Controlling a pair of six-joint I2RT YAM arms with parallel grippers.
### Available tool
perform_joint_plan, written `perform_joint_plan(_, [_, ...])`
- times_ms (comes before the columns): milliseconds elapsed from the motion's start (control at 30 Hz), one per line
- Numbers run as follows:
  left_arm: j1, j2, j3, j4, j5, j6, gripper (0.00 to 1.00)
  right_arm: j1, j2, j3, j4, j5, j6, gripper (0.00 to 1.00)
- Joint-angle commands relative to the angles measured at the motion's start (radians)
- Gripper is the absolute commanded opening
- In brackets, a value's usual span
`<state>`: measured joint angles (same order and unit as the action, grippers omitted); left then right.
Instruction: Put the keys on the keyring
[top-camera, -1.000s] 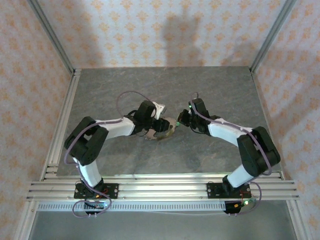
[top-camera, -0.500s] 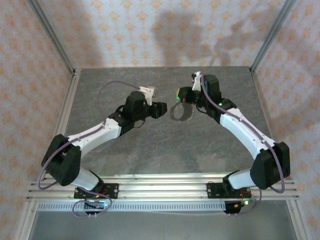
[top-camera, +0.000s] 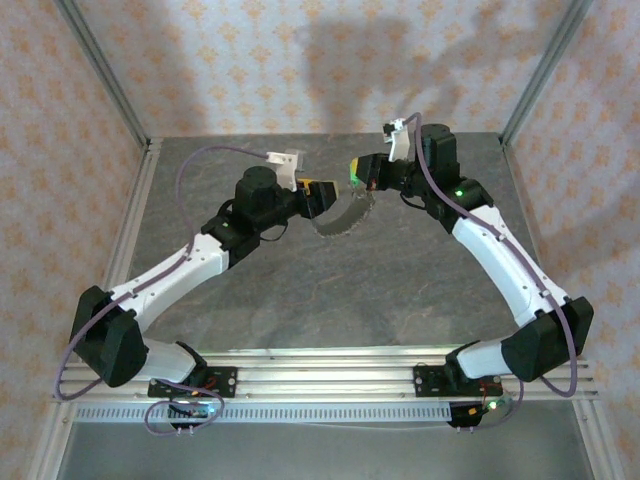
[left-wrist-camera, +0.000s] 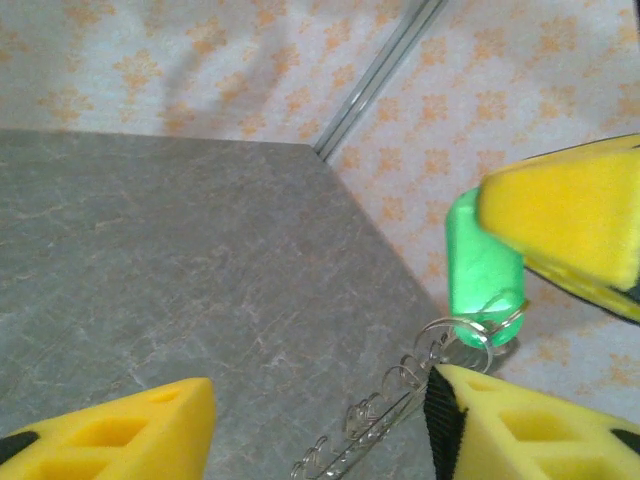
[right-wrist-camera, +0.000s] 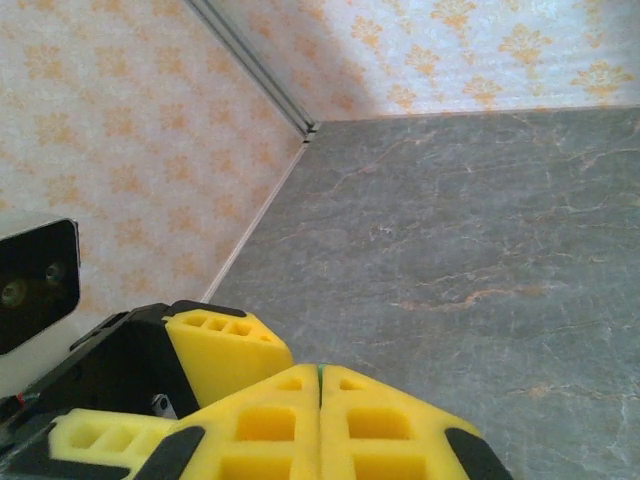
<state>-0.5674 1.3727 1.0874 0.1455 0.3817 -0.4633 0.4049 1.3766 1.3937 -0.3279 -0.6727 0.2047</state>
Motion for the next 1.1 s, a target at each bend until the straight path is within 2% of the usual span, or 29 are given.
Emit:
perform_joint_plan(0, [0.007,-0.050,0.049,-0.005,0.034,0.032,0.62,-0.002,-0.030,0.053,0.010,-0.056,-0.013,0.00])
perform_joint_plan(267, [0.011,-0.071,0.090,-0.062,0.113,0.143,0.63,-0.001,-0.042,0.075,-0.003,-0.092,-0.032,0.00])
perform_joint_plan(467, [0.016,-0.055,0.100,-0.072,0.180,0.173,0.62,-0.001,-0.053,0.078,0.004,-0.093,-0.021,0.00])
perform_joint_plan(767, [0.015,-0.074,0.044,-0.016,0.203,0.139,0.60,-0.001,-0.073,0.037,0.084,-0.075,0.078,0.00])
perform_joint_plan(1067, [0.012,-0.124,0.008,0.012,0.181,0.087,0.59,0.003,-0.103,0.002,0.100,0.045,0.169,0.00])
